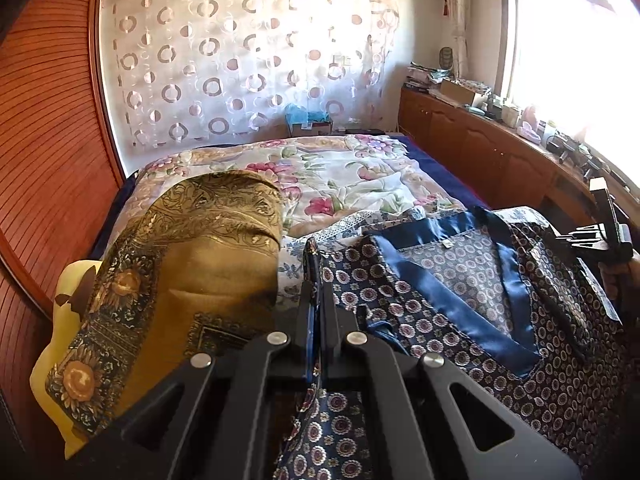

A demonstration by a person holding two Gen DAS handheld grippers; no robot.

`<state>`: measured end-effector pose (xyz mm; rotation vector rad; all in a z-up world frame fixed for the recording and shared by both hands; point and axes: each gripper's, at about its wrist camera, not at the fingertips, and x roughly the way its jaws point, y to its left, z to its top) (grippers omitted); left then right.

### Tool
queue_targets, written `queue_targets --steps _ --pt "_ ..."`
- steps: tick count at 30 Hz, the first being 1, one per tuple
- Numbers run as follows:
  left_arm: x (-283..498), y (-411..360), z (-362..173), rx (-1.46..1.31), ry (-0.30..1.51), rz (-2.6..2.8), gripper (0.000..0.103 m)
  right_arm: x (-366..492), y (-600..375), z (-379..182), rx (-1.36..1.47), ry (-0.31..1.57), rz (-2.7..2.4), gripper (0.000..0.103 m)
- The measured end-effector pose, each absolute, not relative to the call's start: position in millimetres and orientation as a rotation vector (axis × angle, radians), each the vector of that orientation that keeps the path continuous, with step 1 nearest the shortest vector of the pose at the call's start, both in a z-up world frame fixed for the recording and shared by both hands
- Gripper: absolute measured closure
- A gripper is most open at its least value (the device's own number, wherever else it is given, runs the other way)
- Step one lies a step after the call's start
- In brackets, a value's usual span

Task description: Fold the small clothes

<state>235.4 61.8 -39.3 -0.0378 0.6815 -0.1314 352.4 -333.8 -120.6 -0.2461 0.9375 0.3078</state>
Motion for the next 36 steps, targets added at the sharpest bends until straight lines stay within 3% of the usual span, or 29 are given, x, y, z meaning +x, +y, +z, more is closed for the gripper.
queue_targets --steps 22,36 --pt "132.4 61.3 -1.5 -0.046 0.520 -0.114 0.103 243.3 -328.6 -39.7 -0.219 0.655 0.337 0.102" --pt "2.5 104.2 -48.1 -0.163 0.467 -0.019 0.103 96.4 -365.6 -56.1 -0.153 0.633 0.305 0.102"
